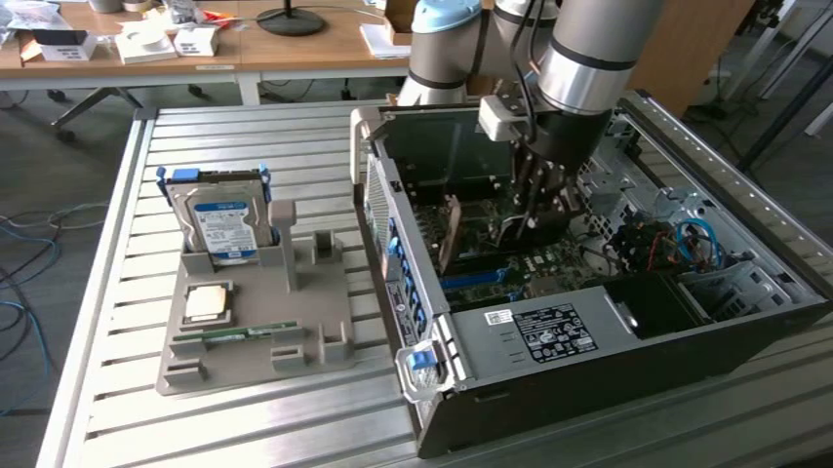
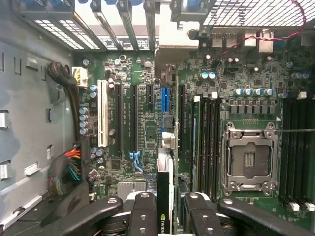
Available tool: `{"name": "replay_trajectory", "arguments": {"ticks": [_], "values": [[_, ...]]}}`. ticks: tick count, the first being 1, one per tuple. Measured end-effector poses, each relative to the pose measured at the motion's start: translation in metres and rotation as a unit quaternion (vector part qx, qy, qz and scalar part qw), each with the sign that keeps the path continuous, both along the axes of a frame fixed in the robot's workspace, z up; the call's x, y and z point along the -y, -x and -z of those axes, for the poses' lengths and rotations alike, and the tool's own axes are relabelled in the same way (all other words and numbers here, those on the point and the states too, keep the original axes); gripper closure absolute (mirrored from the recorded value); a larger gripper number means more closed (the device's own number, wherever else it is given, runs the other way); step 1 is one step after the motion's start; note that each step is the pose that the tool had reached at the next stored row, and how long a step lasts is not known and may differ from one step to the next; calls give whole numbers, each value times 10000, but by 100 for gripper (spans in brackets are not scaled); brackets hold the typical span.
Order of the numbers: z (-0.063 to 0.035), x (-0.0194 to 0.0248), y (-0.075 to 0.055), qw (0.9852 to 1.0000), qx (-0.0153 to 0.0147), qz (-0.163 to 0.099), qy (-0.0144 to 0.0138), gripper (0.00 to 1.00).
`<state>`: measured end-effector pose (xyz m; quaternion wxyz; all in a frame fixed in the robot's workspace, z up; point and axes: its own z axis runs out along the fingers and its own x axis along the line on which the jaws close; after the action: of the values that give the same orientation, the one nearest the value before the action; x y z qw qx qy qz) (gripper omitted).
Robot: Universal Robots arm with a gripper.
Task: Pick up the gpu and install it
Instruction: 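Insert the gpu into the slot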
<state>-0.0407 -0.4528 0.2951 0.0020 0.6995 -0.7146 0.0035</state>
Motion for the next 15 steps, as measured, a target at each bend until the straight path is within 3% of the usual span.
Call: {"name": "replay_trajectory", "arguments": {"ticks": [15], "values": [[110,0,3,10000,0,0,0,74]]}}
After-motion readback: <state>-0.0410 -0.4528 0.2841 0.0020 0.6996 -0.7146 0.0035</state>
